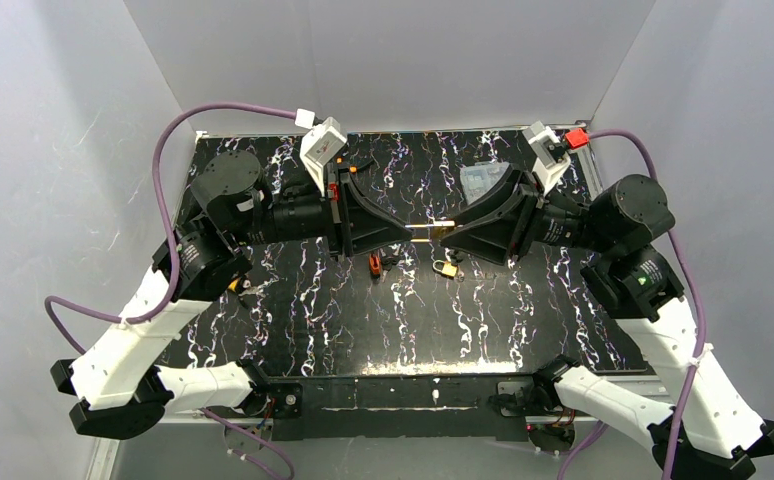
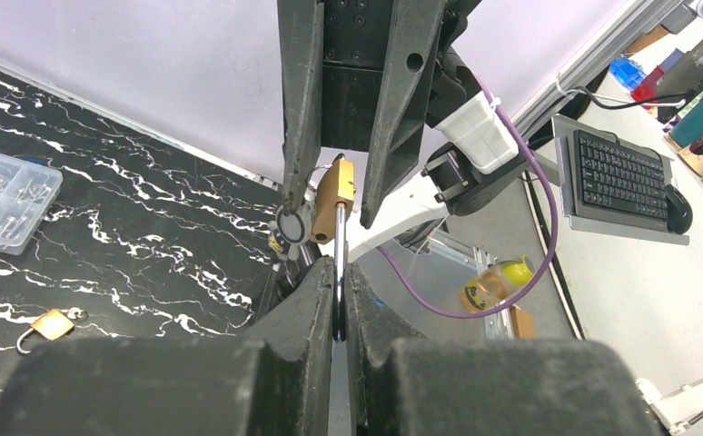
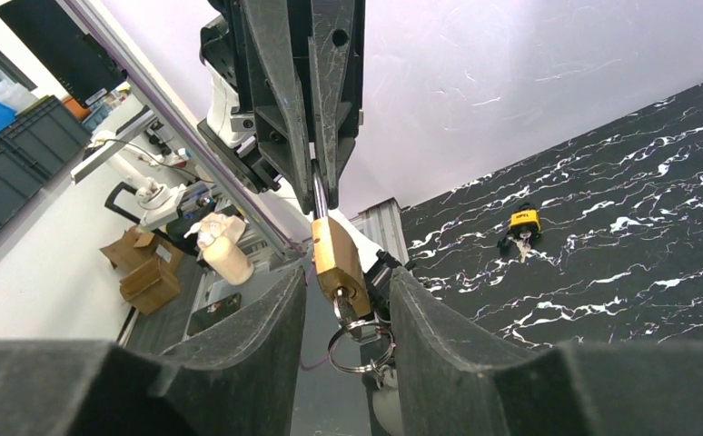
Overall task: Lock with the key
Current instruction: Lock the lock.
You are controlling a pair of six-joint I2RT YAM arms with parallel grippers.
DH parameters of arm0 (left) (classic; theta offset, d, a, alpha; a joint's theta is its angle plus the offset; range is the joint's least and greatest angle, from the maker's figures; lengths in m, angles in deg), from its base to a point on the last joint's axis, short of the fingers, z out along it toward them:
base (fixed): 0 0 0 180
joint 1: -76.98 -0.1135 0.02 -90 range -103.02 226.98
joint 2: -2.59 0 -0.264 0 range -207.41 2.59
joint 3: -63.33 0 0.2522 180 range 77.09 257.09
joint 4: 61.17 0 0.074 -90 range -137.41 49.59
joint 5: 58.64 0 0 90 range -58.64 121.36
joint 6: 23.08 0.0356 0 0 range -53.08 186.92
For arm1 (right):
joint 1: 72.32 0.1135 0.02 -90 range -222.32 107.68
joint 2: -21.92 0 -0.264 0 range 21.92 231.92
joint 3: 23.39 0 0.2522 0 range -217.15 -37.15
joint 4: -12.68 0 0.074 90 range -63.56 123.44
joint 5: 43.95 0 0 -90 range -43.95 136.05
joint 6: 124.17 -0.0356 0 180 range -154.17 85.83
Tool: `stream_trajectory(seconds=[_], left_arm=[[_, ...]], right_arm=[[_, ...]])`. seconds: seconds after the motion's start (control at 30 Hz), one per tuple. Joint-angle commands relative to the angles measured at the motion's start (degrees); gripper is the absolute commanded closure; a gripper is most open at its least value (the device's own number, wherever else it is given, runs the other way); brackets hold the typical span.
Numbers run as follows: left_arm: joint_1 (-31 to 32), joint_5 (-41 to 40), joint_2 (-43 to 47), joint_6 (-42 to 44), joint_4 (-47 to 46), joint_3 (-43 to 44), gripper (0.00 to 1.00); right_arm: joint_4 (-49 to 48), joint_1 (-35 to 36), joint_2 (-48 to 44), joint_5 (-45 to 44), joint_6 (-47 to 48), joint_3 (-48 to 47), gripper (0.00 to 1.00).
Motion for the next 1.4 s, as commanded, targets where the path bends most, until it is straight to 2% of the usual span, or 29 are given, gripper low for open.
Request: stream_trajectory(seconds=[0.0,0.43,0.53,0.7,0.73,0.8,0.87,0.97,1.2,1.37], left_arm=[[0.30,-1.23,-0.07,-0.52,-1.74,2.34,1.00],[0.40,-1.23,-1.56,-0.76,-0.88,3.10,1.00],[0.43,-1.37,-1.47,-0.69,-0.81,3.09,1.00],[0.42,-1.62,-1.43,0.00,1.45,3.47,1.00],[0.45,-1.83,-1.39,0.21,2.18,3.75,1.00],[0.40,-2.25,-0.92,0.70,3.70,4.04,0.87],[0.40,-2.52,-0.24,1.06,4.63,4.05,0.80],[0.44,-2.95,0.92,1.47,5.47,3.77,0.75],[0.42,-2.71,1.14,1.59,6.10,3.86,0.75],[0.39,-2.40,0.90,1.85,6.08,3.96,0.79]], right_arm=[[-3.52,0.15,-1.38,0.71,0.53,0.05,0.57],[-4.11,0.21,-0.79,1.25,-0.55,-0.28,0.60],[-3.12,0.24,-0.93,0.27,-0.42,-0.26,0.71],[-2.80,0.19,-0.97,-0.53,-1.37,-0.37,0.98],[-2.89,0.17,-0.94,-0.51,-1.91,-0.35,0.99],[-4.07,0.20,-0.95,0.12,-3.37,-0.10,0.99],[-4.78,0.19,-1.18,0.48,-4.60,0.42,0.99],[-5.85,0.20,-1.47,0.45,-5.37,0.51,0.99],[-7.08,0.16,-0.88,0.73,-6.48,0.31,0.99],[-6.84,0.16,-0.67,0.41,-6.51,0.26,0.99]])
